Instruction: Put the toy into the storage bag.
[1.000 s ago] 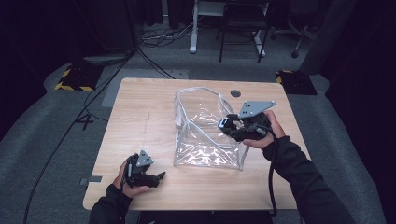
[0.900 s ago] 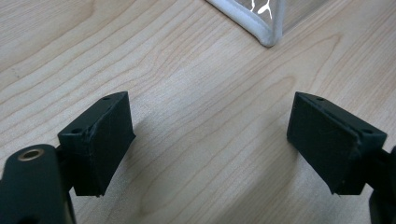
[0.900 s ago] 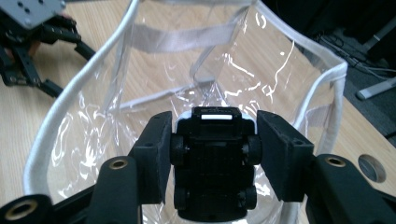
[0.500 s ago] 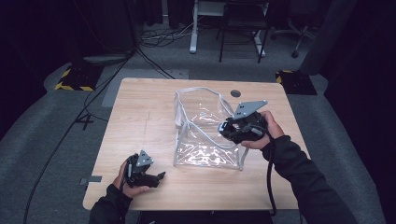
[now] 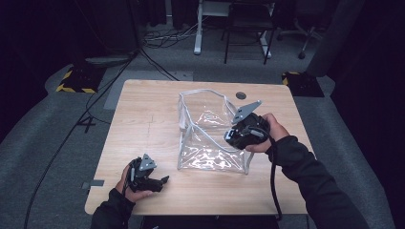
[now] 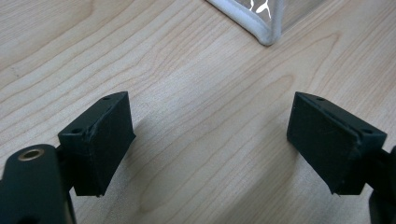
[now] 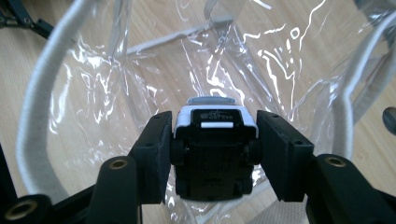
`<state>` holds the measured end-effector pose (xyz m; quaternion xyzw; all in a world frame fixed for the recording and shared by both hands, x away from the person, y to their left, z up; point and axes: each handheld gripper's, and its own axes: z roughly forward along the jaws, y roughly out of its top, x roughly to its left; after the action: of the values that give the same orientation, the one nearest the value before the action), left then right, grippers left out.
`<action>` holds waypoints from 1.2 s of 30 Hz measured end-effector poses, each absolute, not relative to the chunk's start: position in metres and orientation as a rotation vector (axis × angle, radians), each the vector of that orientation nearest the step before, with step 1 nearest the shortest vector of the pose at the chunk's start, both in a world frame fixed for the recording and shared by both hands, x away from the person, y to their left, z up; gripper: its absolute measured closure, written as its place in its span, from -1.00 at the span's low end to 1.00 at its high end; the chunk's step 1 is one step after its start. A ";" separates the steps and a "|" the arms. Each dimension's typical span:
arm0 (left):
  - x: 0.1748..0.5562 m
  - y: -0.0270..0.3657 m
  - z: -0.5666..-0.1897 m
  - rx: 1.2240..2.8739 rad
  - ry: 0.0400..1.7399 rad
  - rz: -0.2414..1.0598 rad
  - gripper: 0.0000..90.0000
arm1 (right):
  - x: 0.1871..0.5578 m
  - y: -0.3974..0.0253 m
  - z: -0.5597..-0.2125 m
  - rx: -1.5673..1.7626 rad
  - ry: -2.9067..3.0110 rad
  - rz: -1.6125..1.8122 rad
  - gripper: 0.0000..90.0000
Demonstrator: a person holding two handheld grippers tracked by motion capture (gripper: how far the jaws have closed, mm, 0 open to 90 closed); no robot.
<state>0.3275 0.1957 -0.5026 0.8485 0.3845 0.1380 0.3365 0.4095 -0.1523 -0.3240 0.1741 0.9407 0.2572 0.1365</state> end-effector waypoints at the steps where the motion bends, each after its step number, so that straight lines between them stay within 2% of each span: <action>1: 0.327 0.196 -0.503 2.212 1.003 0.360 -0.67 | 0.410 -0.153 -0.324 0.500 2.730 0.735 0.07; 36: 0.327 0.196 -0.503 2.212 1.003 0.360 -0.67 | 0.412 -0.159 -0.324 0.555 2.811 0.675 0.04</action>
<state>0.3275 0.1957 -0.5026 0.8485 0.3845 0.1381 0.3364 0.4122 -0.1585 -0.3241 0.1875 0.9503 0.2282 0.0987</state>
